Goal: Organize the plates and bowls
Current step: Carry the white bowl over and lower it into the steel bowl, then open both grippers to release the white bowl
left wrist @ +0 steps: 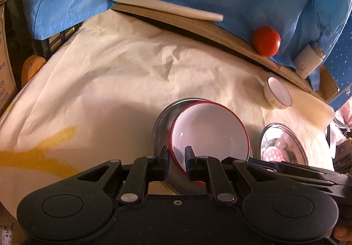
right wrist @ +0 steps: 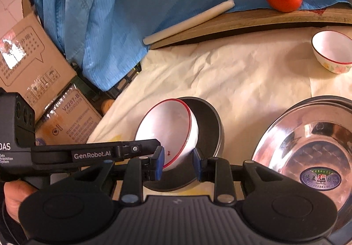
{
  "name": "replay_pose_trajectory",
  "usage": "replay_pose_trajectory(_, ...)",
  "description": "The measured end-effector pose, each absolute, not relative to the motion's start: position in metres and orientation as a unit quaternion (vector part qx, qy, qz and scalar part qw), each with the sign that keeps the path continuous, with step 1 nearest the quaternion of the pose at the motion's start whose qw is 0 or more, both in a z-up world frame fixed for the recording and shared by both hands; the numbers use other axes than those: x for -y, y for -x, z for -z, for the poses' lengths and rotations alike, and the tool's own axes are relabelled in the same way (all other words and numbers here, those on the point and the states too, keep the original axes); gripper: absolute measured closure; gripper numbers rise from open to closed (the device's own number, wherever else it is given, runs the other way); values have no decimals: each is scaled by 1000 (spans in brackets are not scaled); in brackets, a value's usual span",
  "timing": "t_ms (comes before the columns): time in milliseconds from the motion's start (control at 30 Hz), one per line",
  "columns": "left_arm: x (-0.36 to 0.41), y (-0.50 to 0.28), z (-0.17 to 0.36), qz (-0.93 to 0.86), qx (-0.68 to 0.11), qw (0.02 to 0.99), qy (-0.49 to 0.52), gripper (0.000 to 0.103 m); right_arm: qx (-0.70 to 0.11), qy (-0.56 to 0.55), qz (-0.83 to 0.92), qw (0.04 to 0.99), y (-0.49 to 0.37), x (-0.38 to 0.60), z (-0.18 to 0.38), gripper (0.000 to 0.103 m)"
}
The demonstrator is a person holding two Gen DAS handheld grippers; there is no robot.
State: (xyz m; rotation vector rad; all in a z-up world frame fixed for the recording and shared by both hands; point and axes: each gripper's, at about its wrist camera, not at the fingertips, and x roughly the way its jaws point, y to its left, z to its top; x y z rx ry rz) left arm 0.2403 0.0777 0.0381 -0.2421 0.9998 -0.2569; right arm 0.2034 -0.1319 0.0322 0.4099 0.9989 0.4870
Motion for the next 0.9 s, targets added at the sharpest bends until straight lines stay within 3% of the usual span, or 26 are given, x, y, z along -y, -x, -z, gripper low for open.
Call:
replay_pose_trajectory(433, -71, -242, -40, 117, -481, 864, 86, 86, -479, -187, -229, 826, -207, 128, -32, 66)
replay_pose_trajectory(900, -67, -243, -40, 107, -481, 867, 82, 76, -472, -202, -238, 824, -206, 136, -34, 62)
